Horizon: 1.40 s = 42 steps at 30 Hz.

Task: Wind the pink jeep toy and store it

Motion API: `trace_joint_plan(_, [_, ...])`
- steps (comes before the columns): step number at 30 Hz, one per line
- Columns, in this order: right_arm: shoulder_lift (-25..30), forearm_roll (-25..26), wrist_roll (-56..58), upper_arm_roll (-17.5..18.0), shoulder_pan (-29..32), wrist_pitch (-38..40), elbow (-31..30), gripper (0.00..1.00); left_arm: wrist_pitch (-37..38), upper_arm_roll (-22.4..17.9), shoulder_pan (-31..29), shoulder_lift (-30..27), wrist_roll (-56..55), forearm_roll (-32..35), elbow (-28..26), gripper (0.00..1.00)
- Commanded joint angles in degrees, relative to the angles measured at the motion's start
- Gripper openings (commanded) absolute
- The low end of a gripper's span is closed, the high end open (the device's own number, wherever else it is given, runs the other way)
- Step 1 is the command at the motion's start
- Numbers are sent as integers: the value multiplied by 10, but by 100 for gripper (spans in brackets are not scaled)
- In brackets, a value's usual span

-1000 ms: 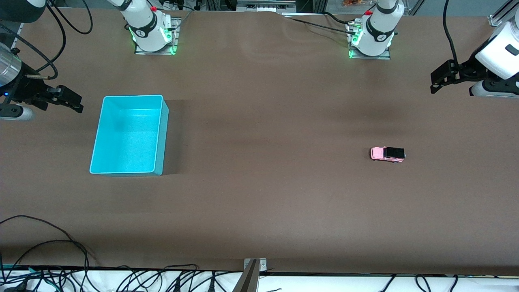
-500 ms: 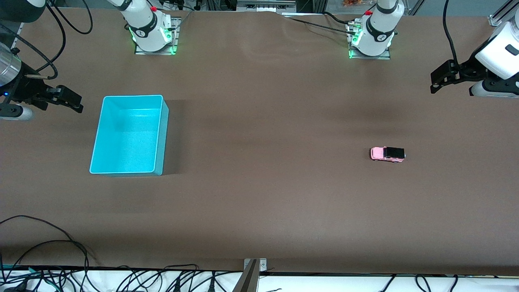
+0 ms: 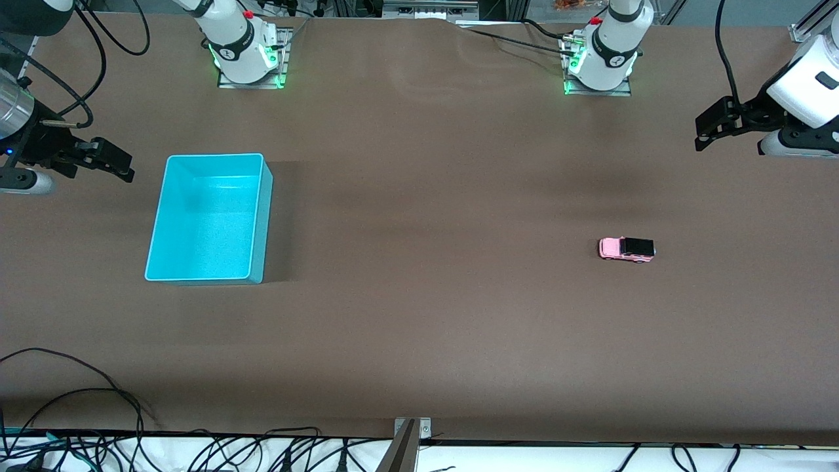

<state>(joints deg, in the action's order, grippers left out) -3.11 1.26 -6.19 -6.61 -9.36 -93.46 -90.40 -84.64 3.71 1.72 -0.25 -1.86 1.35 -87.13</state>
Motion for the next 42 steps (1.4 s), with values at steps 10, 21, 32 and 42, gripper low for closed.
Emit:
trace_joint_plan(10, [3,6,0,1,-1,13,9,100,11,-1,0,8,3,-6,15,100])
trace_joint_plan(21, [2,6,1,1,-1,12,9,100,11,-1,-1,11,3,-6,15,100])
trace_joint_plan(32, [3,6,0,1,-1,13,9,100,11,-1,-3,25,2,-5,17,100])
trace_joint_plan(42, [3,6,0,1,-1,13,9,100,11,-1,-1,27,3,-5,17,100])
